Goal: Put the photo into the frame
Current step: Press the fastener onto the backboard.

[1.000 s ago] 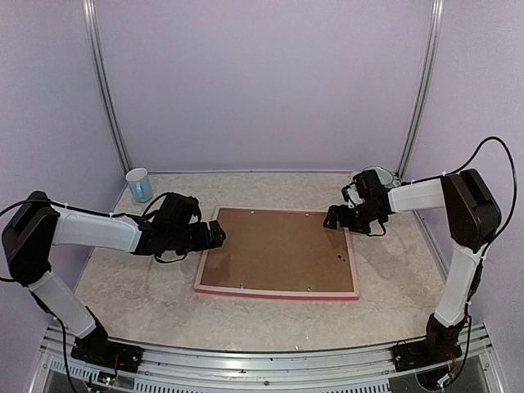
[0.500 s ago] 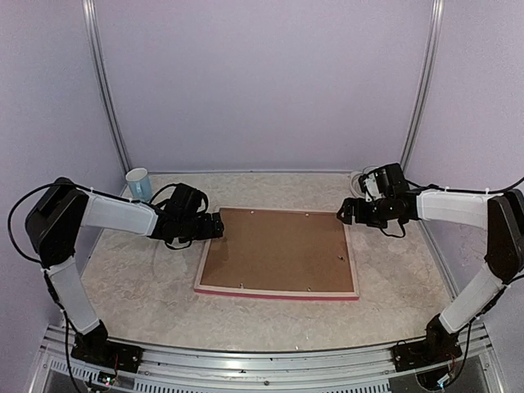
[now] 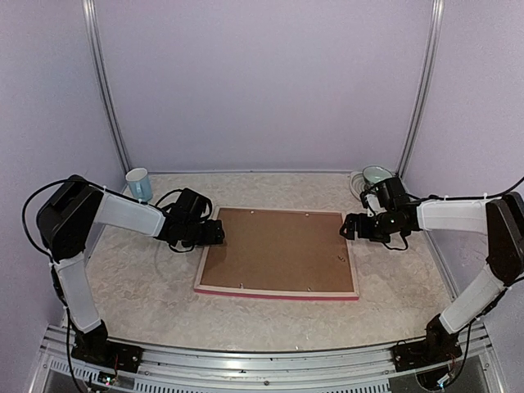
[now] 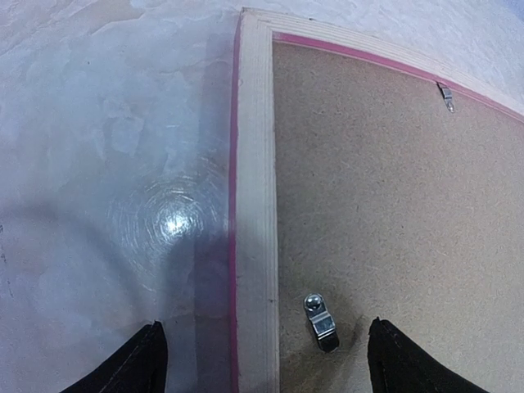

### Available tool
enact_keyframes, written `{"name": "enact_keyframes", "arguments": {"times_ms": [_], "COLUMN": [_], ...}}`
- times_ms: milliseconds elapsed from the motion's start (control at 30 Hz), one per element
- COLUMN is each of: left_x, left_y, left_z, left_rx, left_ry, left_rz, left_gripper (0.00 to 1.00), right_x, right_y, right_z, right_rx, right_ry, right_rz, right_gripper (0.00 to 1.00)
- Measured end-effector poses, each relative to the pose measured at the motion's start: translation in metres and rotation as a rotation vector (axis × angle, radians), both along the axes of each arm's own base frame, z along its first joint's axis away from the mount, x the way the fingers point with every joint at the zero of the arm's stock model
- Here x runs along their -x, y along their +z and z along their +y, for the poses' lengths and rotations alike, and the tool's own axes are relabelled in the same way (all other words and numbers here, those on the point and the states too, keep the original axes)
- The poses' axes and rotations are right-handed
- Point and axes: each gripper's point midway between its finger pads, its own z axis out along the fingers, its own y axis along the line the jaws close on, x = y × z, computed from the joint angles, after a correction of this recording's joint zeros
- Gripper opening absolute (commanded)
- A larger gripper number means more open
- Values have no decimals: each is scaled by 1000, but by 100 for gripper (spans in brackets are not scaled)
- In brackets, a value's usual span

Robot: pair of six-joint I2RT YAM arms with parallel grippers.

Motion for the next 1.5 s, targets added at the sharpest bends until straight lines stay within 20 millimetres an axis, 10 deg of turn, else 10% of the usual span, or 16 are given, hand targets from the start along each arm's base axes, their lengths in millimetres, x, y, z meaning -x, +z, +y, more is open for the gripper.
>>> {"name": "enact_keyframes", "arguments": {"times_ms": [1500], "left_x": [-10], "left_y": [-3], "left_z": [6], "left_rx": [31], "left_ry": [11], "left_rz": [-11], "left_gripper": [50], "right_x": [2], "right_y": [-8], "right_z": [5], "right_rx": [-29], "right_ry": [8], "right_rz": [15], "right_gripper": [99]}}
